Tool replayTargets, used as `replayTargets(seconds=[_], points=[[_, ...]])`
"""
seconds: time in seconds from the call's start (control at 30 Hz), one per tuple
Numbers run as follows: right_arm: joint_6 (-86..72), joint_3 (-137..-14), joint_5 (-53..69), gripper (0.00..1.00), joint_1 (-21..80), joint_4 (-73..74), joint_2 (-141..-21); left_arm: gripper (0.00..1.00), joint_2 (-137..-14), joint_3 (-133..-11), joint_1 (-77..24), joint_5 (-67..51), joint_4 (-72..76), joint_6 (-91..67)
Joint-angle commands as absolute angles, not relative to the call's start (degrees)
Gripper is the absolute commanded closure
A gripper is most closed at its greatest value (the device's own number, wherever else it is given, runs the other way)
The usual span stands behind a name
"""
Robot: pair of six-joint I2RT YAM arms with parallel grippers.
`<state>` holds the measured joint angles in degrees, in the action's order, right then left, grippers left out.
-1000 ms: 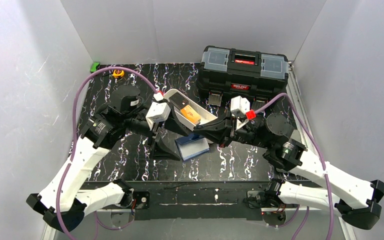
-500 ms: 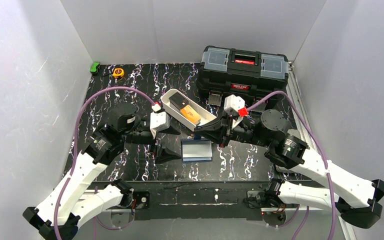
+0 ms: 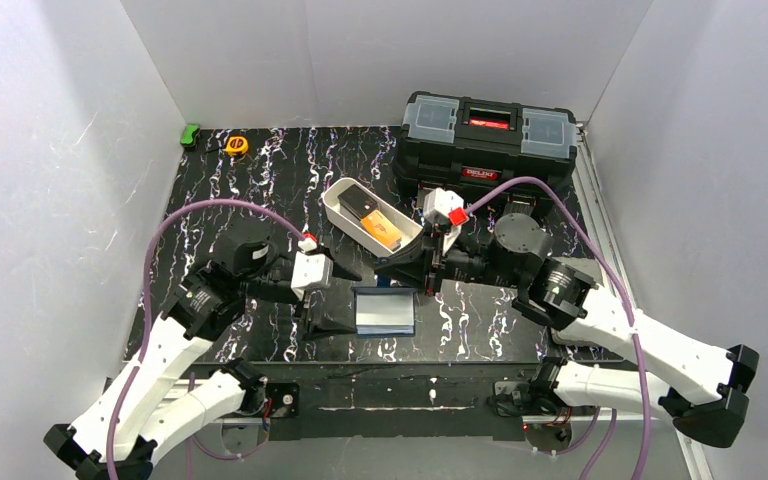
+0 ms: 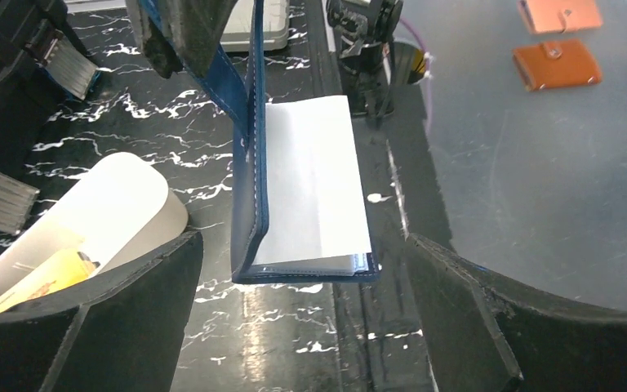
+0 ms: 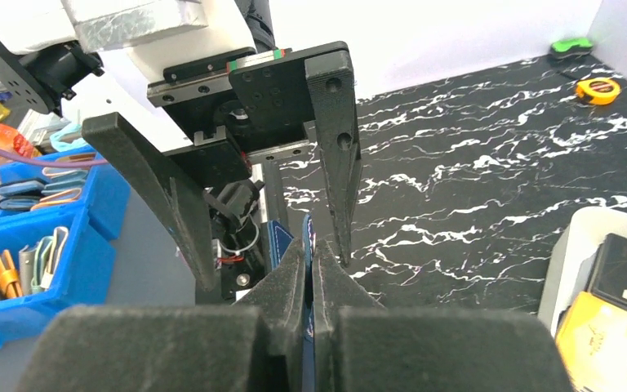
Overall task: Put the credit cards into the card holder
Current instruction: Open the card holder at the center of the board.
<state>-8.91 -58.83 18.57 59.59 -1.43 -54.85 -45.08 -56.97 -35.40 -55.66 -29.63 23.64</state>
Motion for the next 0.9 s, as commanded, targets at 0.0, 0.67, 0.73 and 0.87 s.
replayTargets(seconds=[0.0,0.67,0.73,0.87], points=[[-11.24,-61.7,21.31,0.99,59.41,-5.97,-56.11,0.08,-42.84,-54.22,-35.68,-54.66,-31.41,33.87],[-18.04,-60.29,24.99,0.99,59.41,-11.77,-64.15,0.13,-33.76,-41.67,-35.86,-44.64,-28.14,42.95],[-18.39,-60.34,25.62,0.99,59.41,-11.78,-64.81,0.14,-34.29,-42.59,-35.86,-46.05,-29.24,41.24],[-18.56,-60.67,26.99,0.99,59.41,-11.27,-66.01,0.14,-34.5,-43.3,-35.86,-47.22,-29.18,38.74]])
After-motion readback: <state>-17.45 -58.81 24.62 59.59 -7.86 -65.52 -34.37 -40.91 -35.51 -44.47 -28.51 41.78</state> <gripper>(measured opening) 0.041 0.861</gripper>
